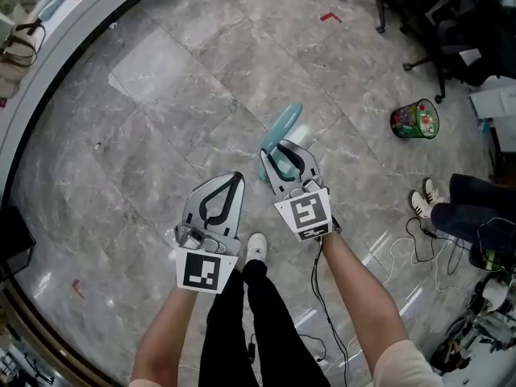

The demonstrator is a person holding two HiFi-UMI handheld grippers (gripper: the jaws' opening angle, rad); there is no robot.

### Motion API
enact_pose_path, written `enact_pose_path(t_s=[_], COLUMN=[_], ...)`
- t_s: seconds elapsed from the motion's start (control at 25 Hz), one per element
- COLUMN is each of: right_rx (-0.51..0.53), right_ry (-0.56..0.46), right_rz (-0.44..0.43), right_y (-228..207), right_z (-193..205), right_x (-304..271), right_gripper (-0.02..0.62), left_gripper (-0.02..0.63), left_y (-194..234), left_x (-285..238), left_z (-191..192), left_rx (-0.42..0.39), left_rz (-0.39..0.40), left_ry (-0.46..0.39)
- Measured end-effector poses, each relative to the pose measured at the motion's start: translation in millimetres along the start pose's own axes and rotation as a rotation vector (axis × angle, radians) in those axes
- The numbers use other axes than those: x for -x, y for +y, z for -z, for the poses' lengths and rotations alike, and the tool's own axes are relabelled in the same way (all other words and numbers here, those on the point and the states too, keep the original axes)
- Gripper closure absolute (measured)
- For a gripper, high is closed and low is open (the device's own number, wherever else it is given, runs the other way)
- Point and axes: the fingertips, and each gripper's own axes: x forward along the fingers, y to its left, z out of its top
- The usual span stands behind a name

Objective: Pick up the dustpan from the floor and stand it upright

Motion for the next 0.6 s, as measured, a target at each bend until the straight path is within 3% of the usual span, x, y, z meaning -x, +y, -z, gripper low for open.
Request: enact_pose_path(t_s=[0.52, 0.6], right_rx=[-0.084, -0.105], right_ry=[0.032, 0.016], right_rz=[0.055, 0.064], right_y=[-15.9, -13.6], right_z=[8.7, 3.2], right_x=[36.8, 50.4], right_gripper=[0.505, 0.506], left_gripper=[0.595, 0.595], left_y=[-23.6, -26.7], left_x=[5.1, 9.4], left_z=[-19.2, -22.0], left_rx=[-0.019, 0.059], left_rz=[0.012, -0.016], left_ry=[-0.006, -0.03])
